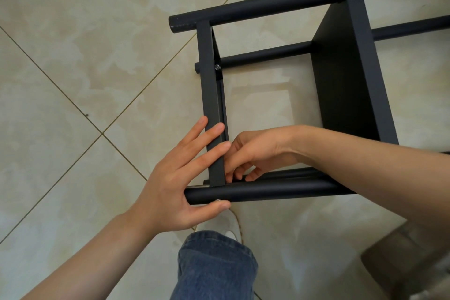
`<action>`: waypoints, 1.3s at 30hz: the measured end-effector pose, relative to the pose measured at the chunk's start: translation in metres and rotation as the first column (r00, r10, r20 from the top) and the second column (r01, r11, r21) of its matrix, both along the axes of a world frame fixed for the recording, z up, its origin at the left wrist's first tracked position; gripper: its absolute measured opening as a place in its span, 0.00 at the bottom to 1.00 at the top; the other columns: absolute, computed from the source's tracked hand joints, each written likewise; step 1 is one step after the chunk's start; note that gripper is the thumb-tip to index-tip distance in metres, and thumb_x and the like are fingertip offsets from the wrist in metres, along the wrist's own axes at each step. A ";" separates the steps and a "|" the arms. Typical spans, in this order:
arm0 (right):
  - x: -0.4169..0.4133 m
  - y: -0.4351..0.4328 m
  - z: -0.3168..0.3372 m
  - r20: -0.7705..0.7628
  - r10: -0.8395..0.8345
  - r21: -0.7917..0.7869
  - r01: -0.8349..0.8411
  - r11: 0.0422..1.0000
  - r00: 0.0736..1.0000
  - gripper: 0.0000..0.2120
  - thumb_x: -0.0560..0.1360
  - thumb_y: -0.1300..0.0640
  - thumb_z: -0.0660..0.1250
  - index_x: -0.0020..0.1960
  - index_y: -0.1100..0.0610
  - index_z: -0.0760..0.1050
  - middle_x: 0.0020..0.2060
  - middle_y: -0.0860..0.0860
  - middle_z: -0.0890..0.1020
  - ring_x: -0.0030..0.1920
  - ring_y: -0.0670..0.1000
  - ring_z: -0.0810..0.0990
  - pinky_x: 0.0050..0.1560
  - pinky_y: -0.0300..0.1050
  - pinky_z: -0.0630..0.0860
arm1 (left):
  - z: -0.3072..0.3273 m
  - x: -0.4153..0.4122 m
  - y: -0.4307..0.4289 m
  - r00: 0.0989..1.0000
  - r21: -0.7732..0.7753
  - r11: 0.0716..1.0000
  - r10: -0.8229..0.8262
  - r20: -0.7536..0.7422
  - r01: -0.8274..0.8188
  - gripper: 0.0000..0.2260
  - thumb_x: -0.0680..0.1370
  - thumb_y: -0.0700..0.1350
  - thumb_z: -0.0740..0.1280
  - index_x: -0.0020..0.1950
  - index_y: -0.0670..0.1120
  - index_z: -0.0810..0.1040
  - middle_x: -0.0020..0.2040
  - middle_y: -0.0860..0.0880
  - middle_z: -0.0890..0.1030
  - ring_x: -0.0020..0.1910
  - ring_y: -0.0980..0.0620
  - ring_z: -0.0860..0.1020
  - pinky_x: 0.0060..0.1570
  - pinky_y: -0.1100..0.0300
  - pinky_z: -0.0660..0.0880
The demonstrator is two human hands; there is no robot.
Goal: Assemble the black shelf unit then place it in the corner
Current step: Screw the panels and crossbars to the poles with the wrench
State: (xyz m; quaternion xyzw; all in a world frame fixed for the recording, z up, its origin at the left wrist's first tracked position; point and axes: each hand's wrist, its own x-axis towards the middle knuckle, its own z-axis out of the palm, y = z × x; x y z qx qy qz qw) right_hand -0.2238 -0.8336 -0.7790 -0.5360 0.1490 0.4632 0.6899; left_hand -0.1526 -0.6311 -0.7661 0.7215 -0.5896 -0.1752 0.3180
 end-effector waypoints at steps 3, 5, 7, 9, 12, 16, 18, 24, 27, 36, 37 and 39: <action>0.000 0.002 -0.001 0.017 0.010 -0.034 -0.009 0.999 1.000 0.12 0.75 0.58 0.69 0.34 0.51 0.84 0.35 0.48 0.82 0.38 0.45 0.75 0.47 0.42 0.72 | 0.000 0.000 0.000 1.000 -0.002 1.000 -0.002 -0.001 0.002 0.34 0.75 0.56 0.73 0.75 0.41 0.68 0.79 0.42 0.65 0.81 0.40 0.57 0.78 0.52 0.59; 0.000 0.001 -0.001 0.009 0.010 -0.069 -0.009 0.998 1.000 0.11 0.76 0.55 0.69 0.35 0.52 0.84 0.34 0.48 0.82 0.39 0.46 0.75 0.47 0.42 0.72 | 0.000 0.000 0.000 1.000 -0.001 1.000 -0.002 -0.002 0.002 0.33 0.75 0.56 0.73 0.74 0.41 0.69 0.78 0.42 0.65 0.81 0.40 0.57 0.78 0.52 0.59; 0.000 0.000 -0.001 -0.005 0.001 -0.057 -0.002 0.998 1.000 0.10 0.76 0.54 0.69 0.37 0.52 0.84 0.36 0.48 0.82 0.39 0.46 0.75 0.47 0.42 0.72 | 0.000 0.000 -0.001 1.000 -0.001 1.000 -0.002 -0.003 0.002 0.33 0.75 0.55 0.73 0.74 0.40 0.70 0.78 0.41 0.65 0.81 0.40 0.57 0.78 0.52 0.59; -0.001 -0.001 0.000 -0.001 -0.002 -0.018 0.002 1.000 1.000 0.10 0.76 0.57 0.69 0.37 0.52 0.84 0.37 0.48 0.83 0.39 0.45 0.76 0.47 0.42 0.73 | 0.001 0.000 -0.001 1.000 -0.004 1.000 -0.001 -0.005 0.001 0.33 0.75 0.55 0.73 0.74 0.40 0.70 0.78 0.41 0.65 0.81 0.40 0.57 0.78 0.53 0.59; 0.000 0.001 0.001 0.020 0.004 -0.016 -0.004 1.000 1.000 0.12 0.77 0.59 0.69 0.36 0.53 0.83 0.36 0.49 0.82 0.39 0.46 0.76 0.47 0.42 0.73 | 0.000 0.000 -0.001 1.000 -0.002 1.000 -0.001 -0.002 0.001 0.33 0.75 0.56 0.73 0.74 0.40 0.70 0.78 0.42 0.65 0.81 0.40 0.57 0.78 0.53 0.59; -0.001 0.001 0.000 0.012 -0.002 -0.089 0.003 0.996 1.000 0.10 0.77 0.56 0.68 0.38 0.54 0.84 0.36 0.50 0.82 0.40 0.48 0.75 0.48 0.43 0.72 | 0.000 0.000 0.000 1.000 -0.005 1.000 -0.002 -0.006 0.002 0.33 0.75 0.56 0.73 0.74 0.40 0.69 0.79 0.42 0.65 0.81 0.40 0.57 0.78 0.52 0.59; -0.001 0.000 0.001 -0.005 -0.010 -0.036 0.010 0.999 1.000 0.08 0.76 0.56 0.68 0.41 0.53 0.84 0.38 0.50 0.82 0.40 0.47 0.75 0.50 0.44 0.72 | 0.000 0.000 0.000 1.000 -0.005 1.000 -0.002 -0.005 0.002 0.33 0.75 0.55 0.73 0.74 0.40 0.69 0.79 0.42 0.65 0.81 0.40 0.57 0.78 0.52 0.59; 0.000 0.002 0.000 0.011 0.003 -0.079 -0.002 0.997 1.000 0.10 0.76 0.57 0.69 0.37 0.55 0.83 0.37 0.51 0.81 0.42 0.49 0.76 0.51 0.45 0.73 | -0.001 0.000 -0.001 1.000 -0.009 1.000 0.000 -0.006 -0.001 0.34 0.75 0.56 0.73 0.76 0.42 0.67 0.79 0.42 0.65 0.81 0.40 0.57 0.78 0.52 0.59; 0.000 -0.001 0.001 -0.031 0.007 -0.039 -0.008 0.999 1.000 0.07 0.76 0.54 0.68 0.43 0.55 0.84 0.40 0.50 0.82 0.44 0.49 0.76 0.52 0.46 0.73 | -0.001 0.000 -0.001 1.000 -0.004 1.000 -0.001 -0.005 0.001 0.34 0.75 0.56 0.73 0.75 0.41 0.69 0.79 0.42 0.65 0.81 0.40 0.57 0.78 0.52 0.59; -0.001 0.000 0.000 -0.001 0.000 -0.064 0.000 0.998 1.000 0.09 0.76 0.55 0.68 0.40 0.54 0.84 0.39 0.51 0.82 0.43 0.48 0.76 0.55 0.47 0.75 | 0.000 0.000 -0.001 1.000 -0.003 1.000 -0.001 -0.002 0.001 0.33 0.75 0.55 0.73 0.73 0.40 0.70 0.78 0.41 0.65 0.81 0.40 0.57 0.78 0.52 0.59; -0.001 0.000 0.001 0.000 -0.001 -0.031 0.001 1.000 1.000 0.08 0.76 0.56 0.69 0.40 0.53 0.84 0.39 0.50 0.82 0.42 0.48 0.76 0.55 0.47 0.75 | 0.000 0.000 -0.001 1.000 -0.002 1.000 -0.001 -0.001 0.001 0.33 0.75 0.55 0.73 0.74 0.40 0.70 0.78 0.41 0.65 0.81 0.40 0.57 0.78 0.52 0.59; -0.001 0.000 0.001 0.019 0.004 0.013 -0.004 1.000 1.000 0.10 0.76 0.59 0.68 0.37 0.52 0.84 0.38 0.50 0.82 0.42 0.47 0.77 0.54 0.48 0.74 | 0.000 0.000 0.000 1.000 0.000 1.000 0.002 0.001 -0.002 0.33 0.75 0.55 0.73 0.74 0.40 0.70 0.79 0.42 0.65 0.81 0.40 0.57 0.78 0.52 0.59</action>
